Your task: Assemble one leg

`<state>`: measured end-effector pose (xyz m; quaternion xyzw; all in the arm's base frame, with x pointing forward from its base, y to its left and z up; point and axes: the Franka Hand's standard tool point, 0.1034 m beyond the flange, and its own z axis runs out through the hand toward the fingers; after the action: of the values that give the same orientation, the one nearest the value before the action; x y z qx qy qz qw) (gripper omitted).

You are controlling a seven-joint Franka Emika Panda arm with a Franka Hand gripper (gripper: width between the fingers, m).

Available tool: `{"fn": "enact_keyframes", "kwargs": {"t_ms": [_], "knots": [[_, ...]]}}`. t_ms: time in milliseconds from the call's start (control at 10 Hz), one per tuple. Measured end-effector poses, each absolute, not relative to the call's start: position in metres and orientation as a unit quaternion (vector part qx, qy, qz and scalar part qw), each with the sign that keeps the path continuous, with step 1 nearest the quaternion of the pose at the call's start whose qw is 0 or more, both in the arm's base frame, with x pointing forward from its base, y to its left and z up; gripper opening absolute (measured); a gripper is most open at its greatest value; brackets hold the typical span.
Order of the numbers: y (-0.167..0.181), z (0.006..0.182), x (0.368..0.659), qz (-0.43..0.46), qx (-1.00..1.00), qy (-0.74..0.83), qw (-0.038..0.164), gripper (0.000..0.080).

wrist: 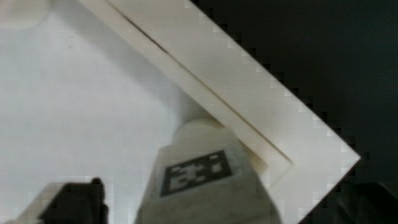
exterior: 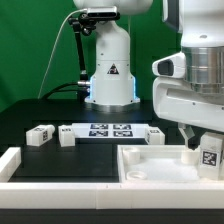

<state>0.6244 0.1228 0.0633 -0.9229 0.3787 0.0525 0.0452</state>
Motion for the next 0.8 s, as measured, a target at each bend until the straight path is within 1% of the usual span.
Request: {"fn": "enact_keyframes", "kwargs": {"t_ms": [100, 400, 500, 600, 700, 800], "knots": [[0.123, 0.0635, 0.6246, 0.048, -0.94, 0.334, 0.044, 0.0649], [0.1224, 0.0646, 0.6279, 0.032, -0.975, 0.212, 0.05, 0.0649], [0.122, 0.0645, 0.628, 0.031, -0.978, 0.198, 0.05, 0.0527], [0.1221, 0.0644, 0.628, 0.032, -0.978, 0.202, 0.05, 0.0376], [0.1215, 0.0644, 0.628, 0.031, -0.978, 0.202, 0.05, 0.0376], [0.1211, 0.0643, 0.628, 0.031, -0.978, 0.202, 0.05, 0.0291]]}}
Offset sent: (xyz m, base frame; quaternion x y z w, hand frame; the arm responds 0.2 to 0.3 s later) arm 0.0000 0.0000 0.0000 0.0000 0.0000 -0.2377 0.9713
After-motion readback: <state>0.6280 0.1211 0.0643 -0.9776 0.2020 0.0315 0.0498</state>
